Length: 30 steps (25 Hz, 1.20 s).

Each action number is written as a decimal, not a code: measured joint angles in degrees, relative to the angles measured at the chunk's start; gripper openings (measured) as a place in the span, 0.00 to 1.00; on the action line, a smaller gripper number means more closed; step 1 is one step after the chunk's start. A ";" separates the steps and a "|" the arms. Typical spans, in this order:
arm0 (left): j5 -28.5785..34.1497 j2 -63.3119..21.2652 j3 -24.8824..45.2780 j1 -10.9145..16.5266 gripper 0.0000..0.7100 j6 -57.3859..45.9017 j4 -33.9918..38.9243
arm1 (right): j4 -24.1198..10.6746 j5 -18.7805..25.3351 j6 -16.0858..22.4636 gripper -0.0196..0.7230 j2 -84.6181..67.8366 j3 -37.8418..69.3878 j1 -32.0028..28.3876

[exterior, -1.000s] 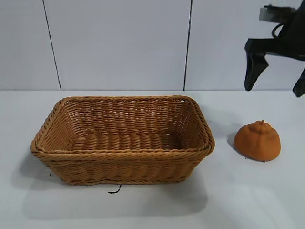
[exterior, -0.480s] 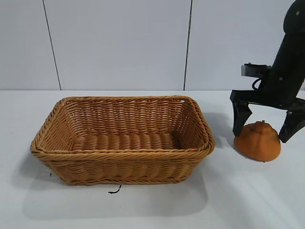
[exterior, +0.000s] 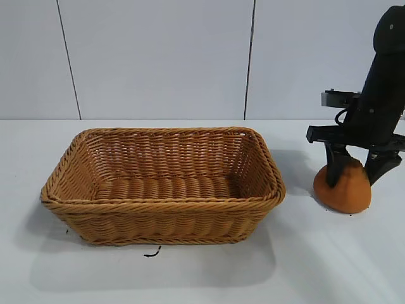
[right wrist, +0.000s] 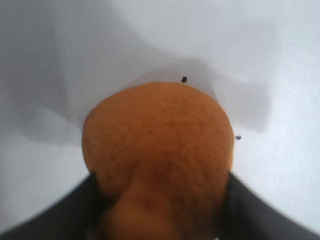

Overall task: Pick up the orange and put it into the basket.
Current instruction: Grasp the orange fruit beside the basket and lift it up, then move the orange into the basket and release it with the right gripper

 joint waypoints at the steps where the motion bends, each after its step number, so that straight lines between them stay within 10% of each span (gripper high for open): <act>1: 0.00 0.00 0.00 0.00 0.98 0.00 0.00 | 0.00 0.56 -0.07 0.13 -0.14 -0.13 0.00; 13: 0.00 0.00 0.00 0.00 0.98 0.00 0.00 | -0.20 16.31 -0.70 0.09 -3.73 -15.40 0.00; 30: 0.00 0.00 0.00 0.00 0.98 0.00 0.00 | 4.07 17.69 -0.70 0.09 -6.90 -24.72 8.25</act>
